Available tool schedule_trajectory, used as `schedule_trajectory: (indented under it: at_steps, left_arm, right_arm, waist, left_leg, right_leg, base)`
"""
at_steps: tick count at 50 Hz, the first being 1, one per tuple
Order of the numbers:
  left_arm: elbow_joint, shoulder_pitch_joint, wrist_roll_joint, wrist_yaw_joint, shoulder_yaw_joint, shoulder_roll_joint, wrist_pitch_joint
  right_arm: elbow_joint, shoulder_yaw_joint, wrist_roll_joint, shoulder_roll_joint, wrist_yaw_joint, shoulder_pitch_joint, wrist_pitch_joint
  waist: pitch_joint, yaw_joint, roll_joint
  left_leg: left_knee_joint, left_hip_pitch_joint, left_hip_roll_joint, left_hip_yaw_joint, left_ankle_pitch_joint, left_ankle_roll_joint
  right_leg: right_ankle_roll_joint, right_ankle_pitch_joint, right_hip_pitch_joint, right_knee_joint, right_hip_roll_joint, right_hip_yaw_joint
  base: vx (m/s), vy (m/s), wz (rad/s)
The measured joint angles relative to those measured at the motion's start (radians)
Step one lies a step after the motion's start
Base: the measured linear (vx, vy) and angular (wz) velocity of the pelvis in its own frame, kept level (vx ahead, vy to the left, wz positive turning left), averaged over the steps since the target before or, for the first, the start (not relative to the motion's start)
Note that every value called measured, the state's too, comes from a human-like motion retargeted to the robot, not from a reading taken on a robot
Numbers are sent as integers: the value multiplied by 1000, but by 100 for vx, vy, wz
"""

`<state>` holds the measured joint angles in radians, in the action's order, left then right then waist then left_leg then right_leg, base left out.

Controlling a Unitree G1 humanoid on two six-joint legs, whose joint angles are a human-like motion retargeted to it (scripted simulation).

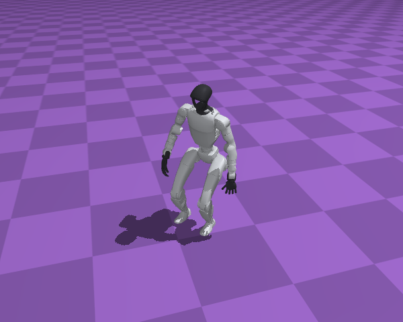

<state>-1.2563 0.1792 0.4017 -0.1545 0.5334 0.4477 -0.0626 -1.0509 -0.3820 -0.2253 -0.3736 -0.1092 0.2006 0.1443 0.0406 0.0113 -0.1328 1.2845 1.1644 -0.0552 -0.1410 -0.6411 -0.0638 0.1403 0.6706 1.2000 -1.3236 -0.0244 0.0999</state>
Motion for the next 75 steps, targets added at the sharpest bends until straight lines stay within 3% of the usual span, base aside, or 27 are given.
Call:
schedule_trajectory:
  at_steps: [75]
  left_arm:
    - [50, 63, 60, 67, -12, 41, 60]
  right_arm:
    - [50, -47, -176, 11, -65, 64, -44]
  waist:
    - [20, 2, -53]
  left_leg:
    - [192, 93, -22, 34, 6, 12]
  right_leg:
    - [17, -8, 84, -171, -29, -13]
  base:
    - [0, 0, 0]
